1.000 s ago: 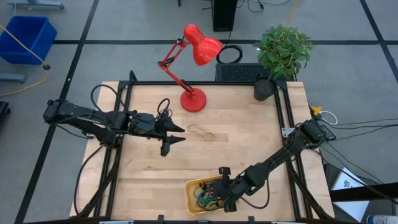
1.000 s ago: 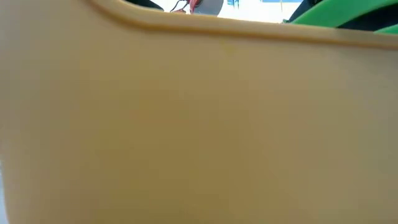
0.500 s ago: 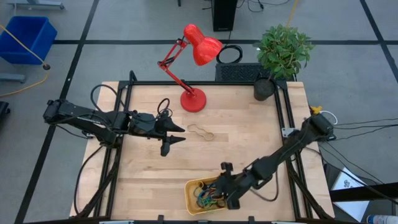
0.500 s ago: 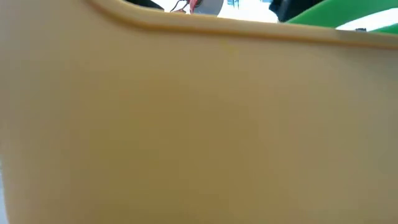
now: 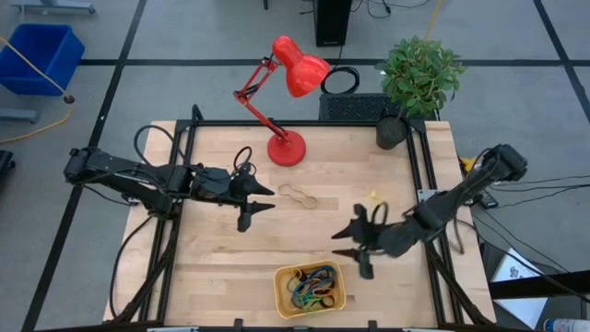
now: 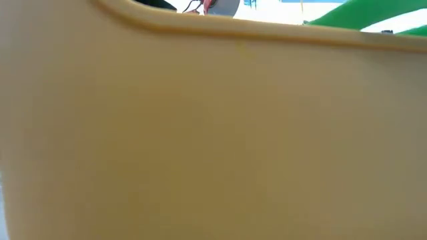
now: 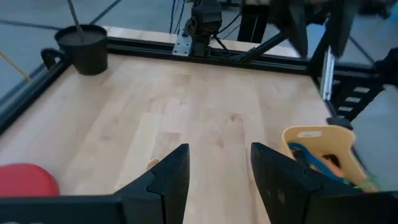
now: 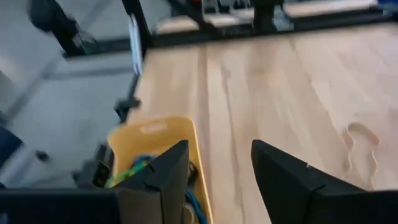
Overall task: Pick and place rubber bands into bin
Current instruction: Put the white rubber band into the yellow bin
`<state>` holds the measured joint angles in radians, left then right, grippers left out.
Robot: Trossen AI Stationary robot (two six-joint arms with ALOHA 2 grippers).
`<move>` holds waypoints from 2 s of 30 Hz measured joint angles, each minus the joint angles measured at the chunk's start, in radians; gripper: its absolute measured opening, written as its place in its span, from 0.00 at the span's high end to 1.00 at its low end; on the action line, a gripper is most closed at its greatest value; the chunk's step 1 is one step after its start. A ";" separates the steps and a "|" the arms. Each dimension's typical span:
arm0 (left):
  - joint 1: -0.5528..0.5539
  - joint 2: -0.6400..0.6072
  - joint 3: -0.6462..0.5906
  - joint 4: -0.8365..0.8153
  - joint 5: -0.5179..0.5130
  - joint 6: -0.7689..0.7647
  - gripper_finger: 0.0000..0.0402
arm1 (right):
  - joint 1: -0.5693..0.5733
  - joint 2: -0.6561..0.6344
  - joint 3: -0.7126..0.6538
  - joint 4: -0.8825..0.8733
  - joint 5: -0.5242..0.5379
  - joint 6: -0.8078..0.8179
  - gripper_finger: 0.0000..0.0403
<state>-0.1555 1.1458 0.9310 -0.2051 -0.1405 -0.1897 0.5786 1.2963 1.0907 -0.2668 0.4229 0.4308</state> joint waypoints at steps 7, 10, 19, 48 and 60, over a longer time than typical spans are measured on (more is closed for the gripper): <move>0.080 0.052 0.004 -0.018 0.024 0.135 0.56 | -0.048 -0.161 -0.162 0.225 -0.002 -0.052 0.58; 0.130 0.109 0.007 -0.022 0.085 0.192 0.56 | -0.071 -0.194 -0.211 0.261 -0.004 -0.051 0.58; 0.254 0.345 0.006 -0.027 0.170 0.337 0.56 | -0.130 -0.201 -0.274 0.267 -0.005 -0.047 0.58; 0.363 0.672 0.009 0.026 0.200 0.420 0.60 | -0.181 -0.200 -0.294 0.232 -0.008 -0.051 0.58; 0.360 0.670 0.008 0.028 0.205 0.417 0.97 | -0.181 -0.200 -0.294 0.232 -0.007 -0.053 0.59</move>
<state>0.2047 1.8156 0.9386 -0.1774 0.0645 0.2269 0.3981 1.0958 0.7971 -0.0353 0.4156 0.3781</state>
